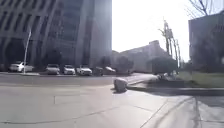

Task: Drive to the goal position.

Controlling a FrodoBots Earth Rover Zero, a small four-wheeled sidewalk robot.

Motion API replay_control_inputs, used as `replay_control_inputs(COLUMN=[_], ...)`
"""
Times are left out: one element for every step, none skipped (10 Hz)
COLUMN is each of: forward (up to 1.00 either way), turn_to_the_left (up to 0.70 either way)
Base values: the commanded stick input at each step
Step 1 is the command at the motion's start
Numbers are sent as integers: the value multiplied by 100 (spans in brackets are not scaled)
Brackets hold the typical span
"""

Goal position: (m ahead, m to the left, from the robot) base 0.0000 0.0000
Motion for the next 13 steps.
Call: replay_control_inputs(forward=[70, 70, 70, 70, 70, 70, 70, 70, 70, 70, 70, 70, 70], turn_to_the_left=[-35, -35, -35, -35, -35, -35, -35, -35, -35, -35, -35, -35, -35])
